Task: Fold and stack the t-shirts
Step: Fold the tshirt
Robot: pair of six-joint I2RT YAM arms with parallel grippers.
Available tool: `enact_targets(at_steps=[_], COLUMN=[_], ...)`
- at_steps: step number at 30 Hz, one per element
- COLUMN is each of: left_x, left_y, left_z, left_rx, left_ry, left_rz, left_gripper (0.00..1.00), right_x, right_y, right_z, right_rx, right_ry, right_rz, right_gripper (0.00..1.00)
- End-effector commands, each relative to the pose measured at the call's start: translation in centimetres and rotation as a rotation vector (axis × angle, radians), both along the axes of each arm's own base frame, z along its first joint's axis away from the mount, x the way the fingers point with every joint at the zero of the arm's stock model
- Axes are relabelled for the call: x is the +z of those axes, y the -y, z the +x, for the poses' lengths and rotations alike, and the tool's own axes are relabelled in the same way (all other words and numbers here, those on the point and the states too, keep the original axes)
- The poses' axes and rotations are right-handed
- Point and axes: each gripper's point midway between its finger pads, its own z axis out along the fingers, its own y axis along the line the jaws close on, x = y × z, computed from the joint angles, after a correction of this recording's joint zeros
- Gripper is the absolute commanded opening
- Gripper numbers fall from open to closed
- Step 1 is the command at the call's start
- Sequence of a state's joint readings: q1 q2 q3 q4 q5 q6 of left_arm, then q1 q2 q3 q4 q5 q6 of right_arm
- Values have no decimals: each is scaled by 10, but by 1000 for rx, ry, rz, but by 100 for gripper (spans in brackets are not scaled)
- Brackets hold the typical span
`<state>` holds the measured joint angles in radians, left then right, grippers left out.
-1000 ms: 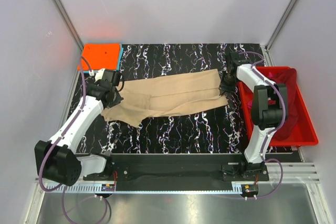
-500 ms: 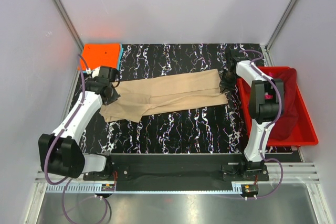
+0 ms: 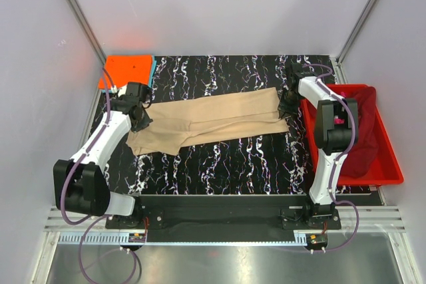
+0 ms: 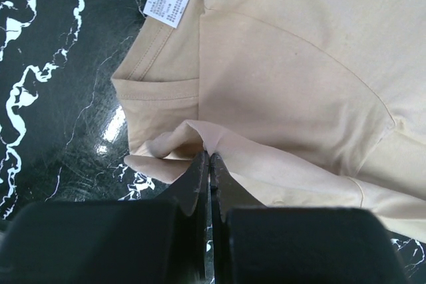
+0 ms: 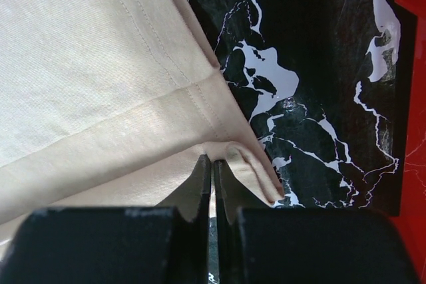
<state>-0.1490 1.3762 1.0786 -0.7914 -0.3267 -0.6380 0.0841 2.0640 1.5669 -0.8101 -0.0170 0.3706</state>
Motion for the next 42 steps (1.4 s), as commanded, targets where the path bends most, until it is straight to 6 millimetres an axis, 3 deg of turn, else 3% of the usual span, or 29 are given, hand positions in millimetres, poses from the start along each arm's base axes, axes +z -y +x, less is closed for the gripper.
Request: enact_targets(at_steps=[1,18,29,42], left_x=[14,6,26,10], left_y=[2,-8,4,-2], left_z=[19,35,39,56], left_rx=[-19,23,7,1], left_ry=[67,47,107,51], left_rz=[-11,22,-45,1], left_gripper=[0,0,0,0], right_x=[5,3,2,2], right_y=[10,27,22,23], right_z=[12,12,19,26], right_rx=[-20,-57,-54,-56], right_ry=[27,22,26,26], right_rz=[-34,-69,-40,-43], right_gripper=[0,0,0,0])
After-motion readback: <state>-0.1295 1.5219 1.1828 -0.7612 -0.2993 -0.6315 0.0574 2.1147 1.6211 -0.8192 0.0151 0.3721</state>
